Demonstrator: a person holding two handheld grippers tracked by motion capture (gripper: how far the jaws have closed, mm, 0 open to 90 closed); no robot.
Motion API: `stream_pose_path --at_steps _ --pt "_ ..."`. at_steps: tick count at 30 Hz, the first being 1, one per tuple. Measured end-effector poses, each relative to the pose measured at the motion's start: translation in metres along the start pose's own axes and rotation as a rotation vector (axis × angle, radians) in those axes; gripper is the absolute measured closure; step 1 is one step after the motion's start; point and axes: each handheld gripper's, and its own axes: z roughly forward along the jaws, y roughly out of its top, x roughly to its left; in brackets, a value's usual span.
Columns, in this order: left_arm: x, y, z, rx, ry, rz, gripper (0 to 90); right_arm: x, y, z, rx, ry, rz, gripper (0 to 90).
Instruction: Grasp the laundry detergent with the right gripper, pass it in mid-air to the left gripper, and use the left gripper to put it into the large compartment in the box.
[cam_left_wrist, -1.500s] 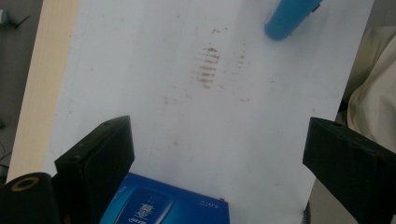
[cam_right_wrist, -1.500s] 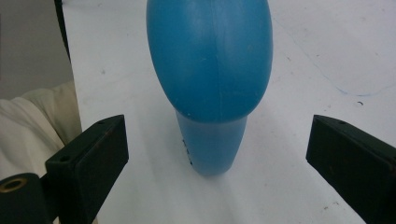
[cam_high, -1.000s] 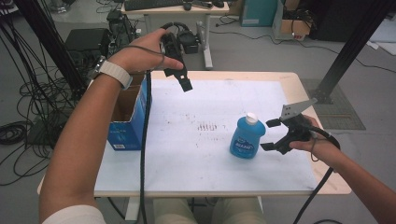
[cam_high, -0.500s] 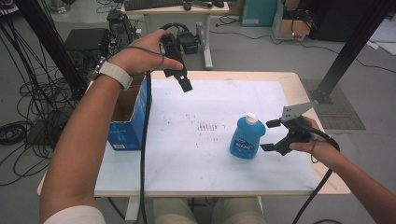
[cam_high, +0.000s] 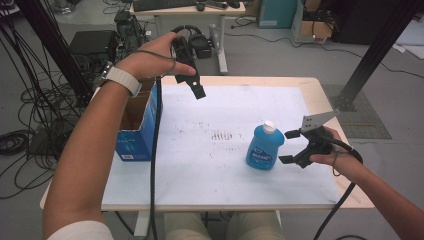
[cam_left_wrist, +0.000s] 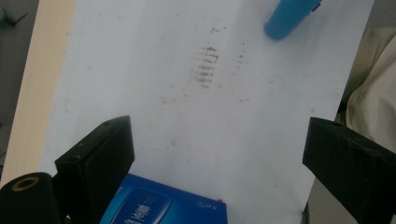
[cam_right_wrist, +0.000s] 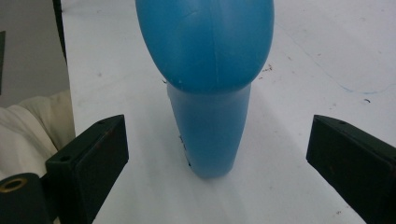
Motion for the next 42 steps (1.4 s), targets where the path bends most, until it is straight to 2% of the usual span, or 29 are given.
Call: stream_pose_path --at_steps 19,26,42 --pt "-0.0001 0.0001 0.0013 -0.003 -0.003 -0.003 9.3 -0.0001 -0.0047 0.0004 -0.051 -0.001 -0.018 4.6" --pt "0.0002 -0.0006 0.0019 -0.001 -0.004 -0.005 9.4 0.0007 -0.0060 0.0011 -0.072 -0.004 -0.009 2.9" --pt "0.0004 -0.0011 0.0032 -0.001 -0.005 -0.006 9.4 0.0011 -0.0067 0.0008 -0.083 -0.010 -0.001 3.0"
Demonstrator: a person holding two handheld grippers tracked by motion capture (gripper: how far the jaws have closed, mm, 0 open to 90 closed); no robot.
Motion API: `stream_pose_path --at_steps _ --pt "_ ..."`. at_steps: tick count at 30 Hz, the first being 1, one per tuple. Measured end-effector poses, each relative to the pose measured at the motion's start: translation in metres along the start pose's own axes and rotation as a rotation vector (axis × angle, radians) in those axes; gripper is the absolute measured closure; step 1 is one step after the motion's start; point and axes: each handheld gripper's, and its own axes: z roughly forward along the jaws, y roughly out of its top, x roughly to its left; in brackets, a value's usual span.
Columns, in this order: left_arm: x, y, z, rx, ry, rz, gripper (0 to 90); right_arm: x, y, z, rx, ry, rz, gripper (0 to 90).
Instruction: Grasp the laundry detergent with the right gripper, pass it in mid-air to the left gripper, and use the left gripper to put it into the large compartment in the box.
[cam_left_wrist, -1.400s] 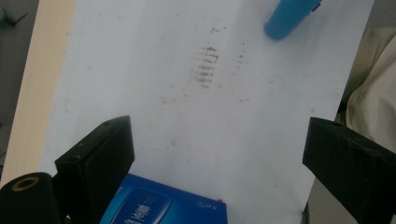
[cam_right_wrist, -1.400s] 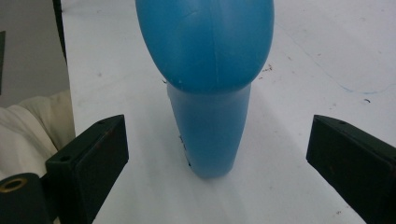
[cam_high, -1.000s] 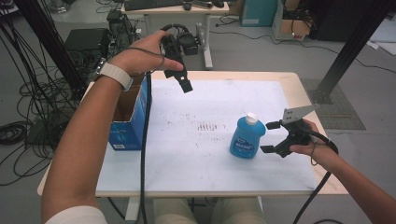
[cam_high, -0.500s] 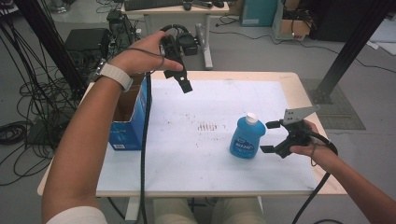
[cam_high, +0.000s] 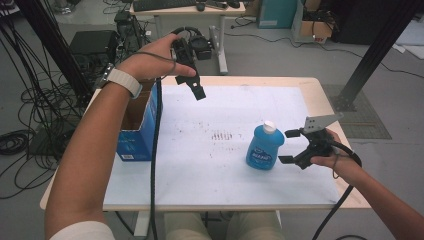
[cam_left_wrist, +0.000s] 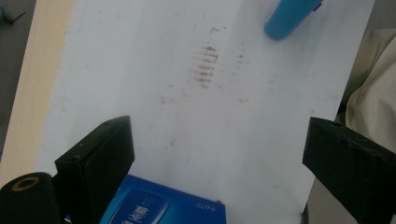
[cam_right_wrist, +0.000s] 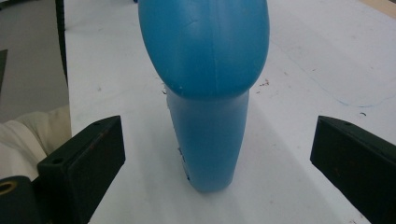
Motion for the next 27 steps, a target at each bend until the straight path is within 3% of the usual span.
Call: stream_pose_path --at_steps 27 --pt "-0.0002 -0.0015 0.0007 0.003 -0.005 -0.007 9.4 0.0015 0.0004 0.0001 0.001 0.001 -0.004 4.3"
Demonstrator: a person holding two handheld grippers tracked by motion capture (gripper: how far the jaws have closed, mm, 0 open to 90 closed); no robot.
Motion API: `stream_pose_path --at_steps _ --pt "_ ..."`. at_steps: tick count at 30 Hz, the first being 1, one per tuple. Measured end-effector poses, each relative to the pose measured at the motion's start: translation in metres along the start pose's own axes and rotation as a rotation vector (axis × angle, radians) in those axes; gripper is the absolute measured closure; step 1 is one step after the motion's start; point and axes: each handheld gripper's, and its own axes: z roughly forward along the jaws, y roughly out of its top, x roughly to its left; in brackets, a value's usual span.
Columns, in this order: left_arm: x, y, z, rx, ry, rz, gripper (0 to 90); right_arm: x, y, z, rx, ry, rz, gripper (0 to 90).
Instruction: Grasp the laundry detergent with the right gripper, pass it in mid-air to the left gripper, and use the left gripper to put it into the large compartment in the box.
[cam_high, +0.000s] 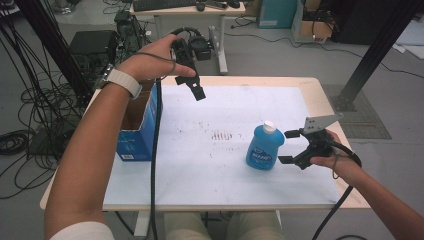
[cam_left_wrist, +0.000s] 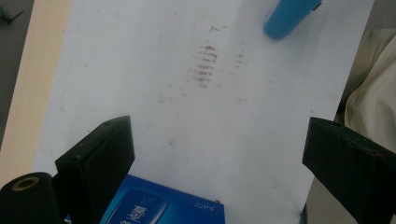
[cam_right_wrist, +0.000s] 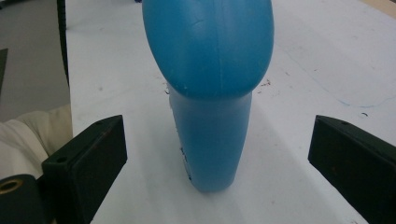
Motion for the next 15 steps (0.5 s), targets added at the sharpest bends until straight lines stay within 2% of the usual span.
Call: stream_pose_path --at_steps 15 --pt "0.0008 -0.0016 -0.0005 -0.006 0.002 -0.001 9.4 -0.0009 0.0012 0.0004 0.001 0.002 -0.008 4.5"
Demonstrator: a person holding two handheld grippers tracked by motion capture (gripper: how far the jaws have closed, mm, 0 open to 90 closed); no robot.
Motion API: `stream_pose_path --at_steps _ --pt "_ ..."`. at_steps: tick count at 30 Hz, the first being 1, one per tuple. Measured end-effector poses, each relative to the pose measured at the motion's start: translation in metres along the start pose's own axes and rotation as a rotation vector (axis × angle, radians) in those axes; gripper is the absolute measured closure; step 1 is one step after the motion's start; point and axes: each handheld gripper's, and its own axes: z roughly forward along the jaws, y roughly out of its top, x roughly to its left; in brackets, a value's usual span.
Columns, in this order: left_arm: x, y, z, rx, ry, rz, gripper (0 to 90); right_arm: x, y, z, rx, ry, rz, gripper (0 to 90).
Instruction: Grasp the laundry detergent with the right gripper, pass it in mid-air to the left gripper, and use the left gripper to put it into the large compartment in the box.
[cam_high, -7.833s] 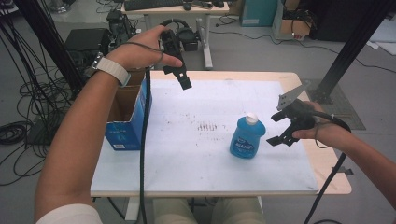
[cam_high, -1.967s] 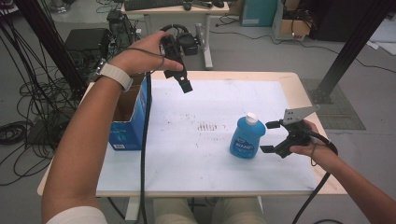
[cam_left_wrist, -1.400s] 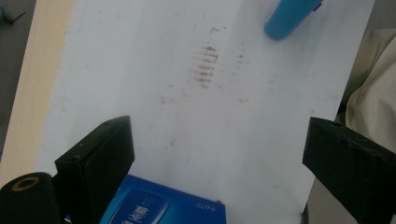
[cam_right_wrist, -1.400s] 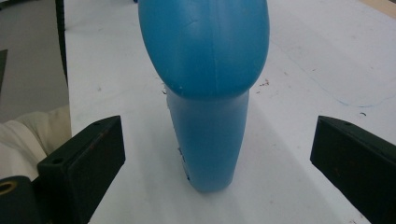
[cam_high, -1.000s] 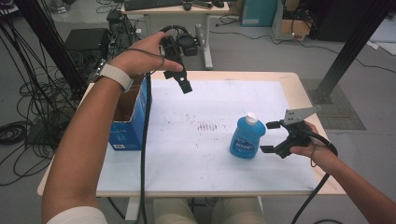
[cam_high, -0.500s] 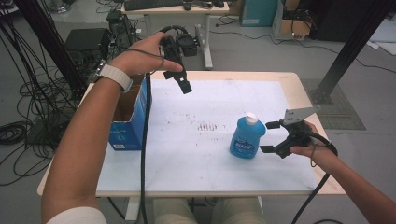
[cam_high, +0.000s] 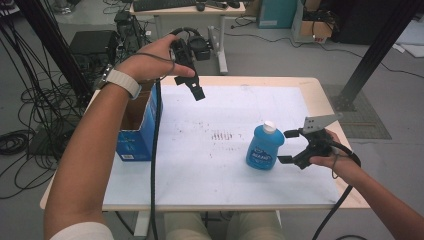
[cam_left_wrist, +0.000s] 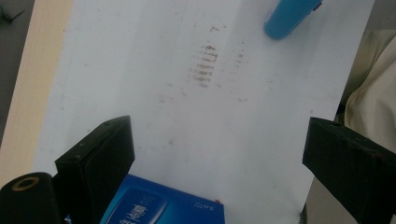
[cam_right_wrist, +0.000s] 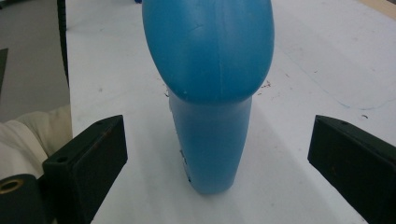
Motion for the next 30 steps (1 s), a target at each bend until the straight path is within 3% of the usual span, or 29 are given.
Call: stream_pose_path --at_steps 30 --pt "0.0002 -0.0008 0.0003 -0.004 0.003 -0.001 9.5 0.0001 -0.0016 0.0026 -0.006 0.000 0.009 4.5"
